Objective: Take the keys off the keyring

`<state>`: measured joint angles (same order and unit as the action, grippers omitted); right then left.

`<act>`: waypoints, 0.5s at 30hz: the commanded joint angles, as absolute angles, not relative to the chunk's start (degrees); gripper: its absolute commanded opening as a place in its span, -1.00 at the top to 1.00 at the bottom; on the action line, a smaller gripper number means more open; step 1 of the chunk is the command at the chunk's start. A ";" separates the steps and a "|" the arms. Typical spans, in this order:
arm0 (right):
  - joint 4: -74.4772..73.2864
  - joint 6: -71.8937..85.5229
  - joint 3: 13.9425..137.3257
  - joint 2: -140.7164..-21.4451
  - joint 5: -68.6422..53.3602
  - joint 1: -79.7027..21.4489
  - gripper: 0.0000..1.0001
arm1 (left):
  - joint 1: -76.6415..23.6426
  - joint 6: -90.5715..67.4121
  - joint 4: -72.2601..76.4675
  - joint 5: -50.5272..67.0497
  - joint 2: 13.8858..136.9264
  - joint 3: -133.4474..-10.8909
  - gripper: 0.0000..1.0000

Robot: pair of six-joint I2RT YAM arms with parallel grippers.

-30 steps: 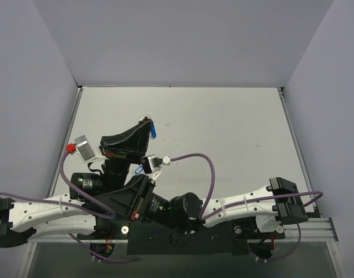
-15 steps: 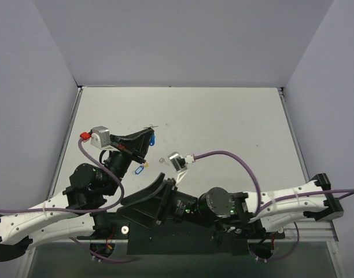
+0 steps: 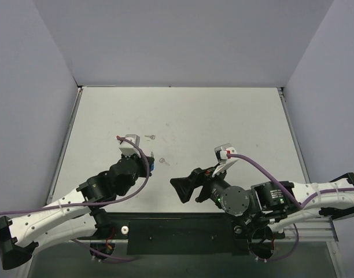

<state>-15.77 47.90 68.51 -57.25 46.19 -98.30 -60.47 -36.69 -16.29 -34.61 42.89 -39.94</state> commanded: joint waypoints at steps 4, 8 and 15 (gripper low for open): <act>-28.21 52.47 66.98 -53.53 56.34 -98.26 -0.59 | -51.51 -43.33 -16.08 -22.86 48.33 -34.99 0.87; -29.35 53.61 65.92 -53.09 56.34 -98.17 -0.60 | -49.13 -43.95 -17.05 -19.60 51.49 -34.89 -0.55; -31.64 55.10 65.22 -54.14 59.93 -97.38 -0.86 | -48.43 -43.42 -19.42 -21.71 51.68 -35.51 -0.61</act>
<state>-28.93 53.01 65.98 -53.58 54.13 -97.91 -48.95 -43.24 -18.68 -21.74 52.45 -34.39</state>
